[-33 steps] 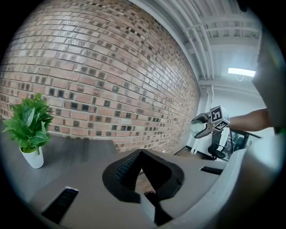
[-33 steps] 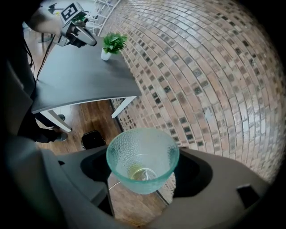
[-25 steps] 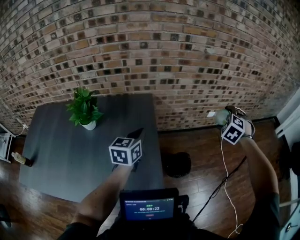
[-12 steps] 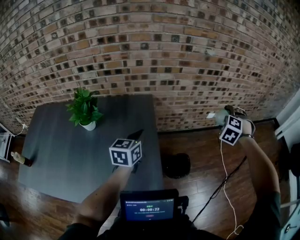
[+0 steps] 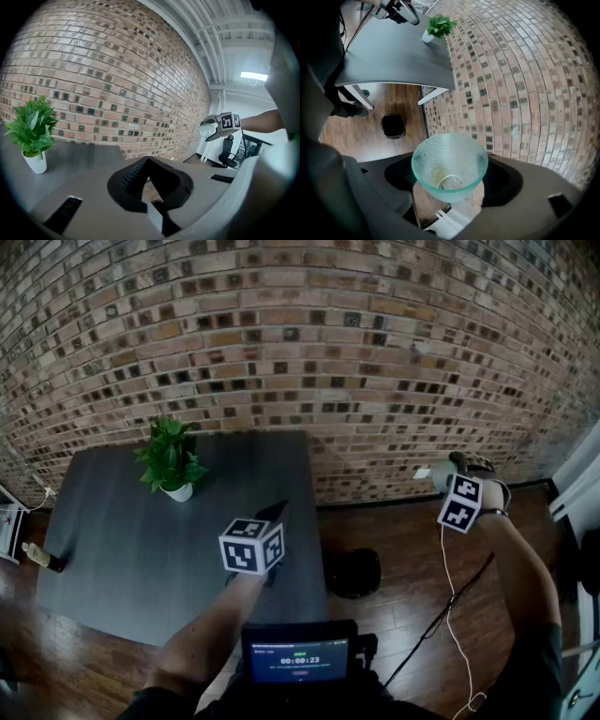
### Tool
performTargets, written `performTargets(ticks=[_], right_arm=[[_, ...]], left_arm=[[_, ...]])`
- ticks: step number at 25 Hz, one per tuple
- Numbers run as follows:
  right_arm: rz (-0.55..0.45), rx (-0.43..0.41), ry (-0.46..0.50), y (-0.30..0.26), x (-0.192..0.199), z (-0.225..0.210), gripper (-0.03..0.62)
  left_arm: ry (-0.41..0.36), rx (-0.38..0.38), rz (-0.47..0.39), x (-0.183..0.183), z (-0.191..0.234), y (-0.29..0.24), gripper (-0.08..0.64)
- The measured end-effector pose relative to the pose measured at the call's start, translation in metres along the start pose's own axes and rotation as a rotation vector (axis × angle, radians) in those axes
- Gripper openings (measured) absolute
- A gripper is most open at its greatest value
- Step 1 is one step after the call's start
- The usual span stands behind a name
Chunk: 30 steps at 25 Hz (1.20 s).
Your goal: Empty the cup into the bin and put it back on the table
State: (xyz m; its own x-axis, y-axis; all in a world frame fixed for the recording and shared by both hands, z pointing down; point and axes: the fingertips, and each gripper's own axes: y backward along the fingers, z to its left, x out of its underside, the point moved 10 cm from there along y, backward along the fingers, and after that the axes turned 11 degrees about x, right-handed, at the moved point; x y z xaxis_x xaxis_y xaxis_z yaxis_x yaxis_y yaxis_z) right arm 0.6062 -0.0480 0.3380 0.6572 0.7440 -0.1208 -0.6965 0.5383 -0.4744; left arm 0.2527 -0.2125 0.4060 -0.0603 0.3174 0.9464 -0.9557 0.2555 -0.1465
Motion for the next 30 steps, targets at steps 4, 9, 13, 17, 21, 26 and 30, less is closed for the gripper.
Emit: performTargets(ticks=[4,9,13,17,21,26,30], right_arm=[[0.009,0.008,0.029,0.0009,0.0,-0.0002,0.396],[0.016,0.019,0.06,0.0016,-0.002,-0.0025,0.396],[0.021,0.025,0.101,0.0021,-0.0043,-0.0031,0.396],[0.028,0.029,0.128,0.0023,-0.0058,-0.0042,0.396],[0.036,0.034,0.158,0.0026,-0.0071,-0.0046,0.396],[0.044,0.041,0.189,0.0001,-0.0089,-0.0063,0.396],[0.052,0.046,0.207,-0.0016,-0.0087,-0.0085,0.396]], left_arm=[[0.002,0.0,0.004,0.0012,-0.0001,0.0007,-0.009],[0.003,0.002,0.005,0.0023,-0.0015,0.0003,-0.009],[0.004,-0.003,0.0,0.002,-0.0011,0.0018,-0.009],[0.006,-0.004,-0.005,0.002,0.0001,0.0034,-0.009],[0.009,-0.004,-0.002,0.0036,-0.0002,0.0048,-0.009],[0.005,0.001,0.005,0.0055,-0.0012,0.003,-0.009],[-0.002,0.002,0.01,0.0045,-0.002,0.0023,-0.009]])
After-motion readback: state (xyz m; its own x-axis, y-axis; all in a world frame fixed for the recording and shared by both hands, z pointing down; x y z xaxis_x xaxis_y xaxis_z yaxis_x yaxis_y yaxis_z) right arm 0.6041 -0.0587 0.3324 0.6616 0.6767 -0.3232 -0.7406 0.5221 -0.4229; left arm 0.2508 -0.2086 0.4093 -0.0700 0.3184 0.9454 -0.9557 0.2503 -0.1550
